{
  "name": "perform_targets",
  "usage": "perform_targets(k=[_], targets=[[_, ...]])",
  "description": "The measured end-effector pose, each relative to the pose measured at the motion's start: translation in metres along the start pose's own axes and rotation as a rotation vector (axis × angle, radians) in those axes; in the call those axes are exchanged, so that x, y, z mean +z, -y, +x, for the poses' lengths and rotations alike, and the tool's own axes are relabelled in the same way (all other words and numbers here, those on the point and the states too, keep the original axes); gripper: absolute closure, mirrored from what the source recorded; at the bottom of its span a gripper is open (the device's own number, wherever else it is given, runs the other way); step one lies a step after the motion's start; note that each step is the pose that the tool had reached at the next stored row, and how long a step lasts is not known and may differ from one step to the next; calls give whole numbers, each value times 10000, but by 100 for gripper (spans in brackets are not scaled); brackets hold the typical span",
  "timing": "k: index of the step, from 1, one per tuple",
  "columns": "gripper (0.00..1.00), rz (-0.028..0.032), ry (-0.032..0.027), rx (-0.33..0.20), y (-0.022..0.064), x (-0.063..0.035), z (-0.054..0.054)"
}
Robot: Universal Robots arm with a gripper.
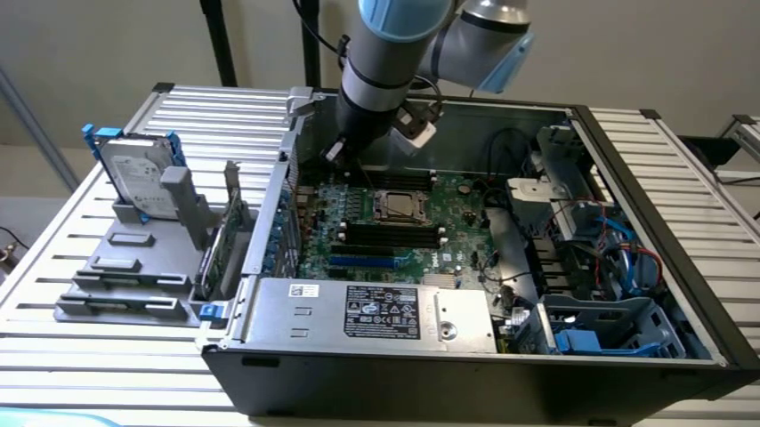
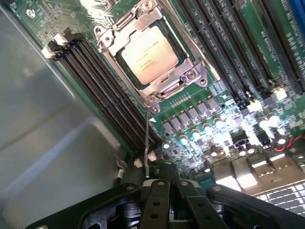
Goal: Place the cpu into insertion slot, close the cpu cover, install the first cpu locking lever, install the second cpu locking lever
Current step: 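Install the first cpu locking lever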
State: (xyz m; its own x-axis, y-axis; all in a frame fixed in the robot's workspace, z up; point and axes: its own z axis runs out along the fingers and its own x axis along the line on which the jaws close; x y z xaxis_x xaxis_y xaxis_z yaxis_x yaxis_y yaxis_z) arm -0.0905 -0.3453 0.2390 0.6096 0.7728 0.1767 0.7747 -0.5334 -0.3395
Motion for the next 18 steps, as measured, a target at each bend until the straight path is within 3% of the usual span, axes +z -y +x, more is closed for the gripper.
perform_targets(k=[2,10,13,18], targets=[[89,7,-135,196,-3,5,-1],[89,-33,-430,742,-12,17,2],[89,-42,-488,850,-24,16,17],[89,-56,-521,930,-95,3,80]])
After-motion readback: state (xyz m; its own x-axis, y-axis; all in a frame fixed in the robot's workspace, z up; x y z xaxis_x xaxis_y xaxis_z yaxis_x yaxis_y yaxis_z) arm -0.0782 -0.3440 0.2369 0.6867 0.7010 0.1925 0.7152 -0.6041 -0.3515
